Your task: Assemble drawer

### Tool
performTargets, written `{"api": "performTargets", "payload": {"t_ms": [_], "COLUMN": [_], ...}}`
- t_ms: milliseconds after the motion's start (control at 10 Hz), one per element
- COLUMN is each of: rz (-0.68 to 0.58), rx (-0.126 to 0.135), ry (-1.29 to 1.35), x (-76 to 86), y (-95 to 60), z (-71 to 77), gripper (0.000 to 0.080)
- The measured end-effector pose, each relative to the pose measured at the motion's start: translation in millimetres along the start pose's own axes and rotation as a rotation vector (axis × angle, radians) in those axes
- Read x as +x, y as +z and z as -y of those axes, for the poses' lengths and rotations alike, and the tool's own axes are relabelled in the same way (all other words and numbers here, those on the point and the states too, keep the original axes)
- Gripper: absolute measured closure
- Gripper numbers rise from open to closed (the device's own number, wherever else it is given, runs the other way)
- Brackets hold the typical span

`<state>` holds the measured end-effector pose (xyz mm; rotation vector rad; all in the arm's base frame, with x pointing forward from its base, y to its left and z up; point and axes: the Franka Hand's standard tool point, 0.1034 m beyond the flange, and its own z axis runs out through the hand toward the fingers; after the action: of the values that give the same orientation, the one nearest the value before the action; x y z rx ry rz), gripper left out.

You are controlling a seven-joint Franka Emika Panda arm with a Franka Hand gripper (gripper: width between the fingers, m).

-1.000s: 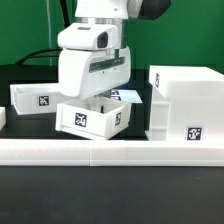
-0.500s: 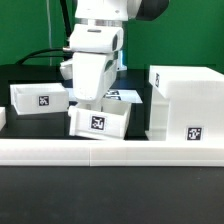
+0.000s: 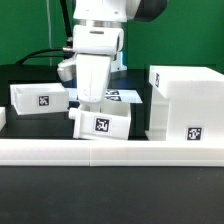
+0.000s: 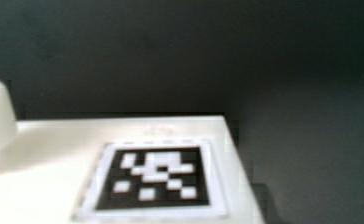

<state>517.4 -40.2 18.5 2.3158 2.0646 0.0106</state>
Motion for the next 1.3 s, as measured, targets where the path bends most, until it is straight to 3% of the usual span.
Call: {"api": "performTargets", "payload": {"t_ms": [300,600,800,1200,1300], "rz": [-0.026,-0.038,-0.043,-0.043,-0.041], "rx": [-0.003,-0.001,0.025,0.028,0.053], "ry": [-0.031,-0.034,-0.028,-0.022,-0.037], "x": [-25.0,-9.4,5.0,1.9,1.9], "y": [0.2,3.3,6.6,7.8,8.3], "z": [-2.8,-4.7,-6.7,-5.8,-6.5], "gripper": [0.0758,0.0758,0.0758,0.0758,0.0758]}}
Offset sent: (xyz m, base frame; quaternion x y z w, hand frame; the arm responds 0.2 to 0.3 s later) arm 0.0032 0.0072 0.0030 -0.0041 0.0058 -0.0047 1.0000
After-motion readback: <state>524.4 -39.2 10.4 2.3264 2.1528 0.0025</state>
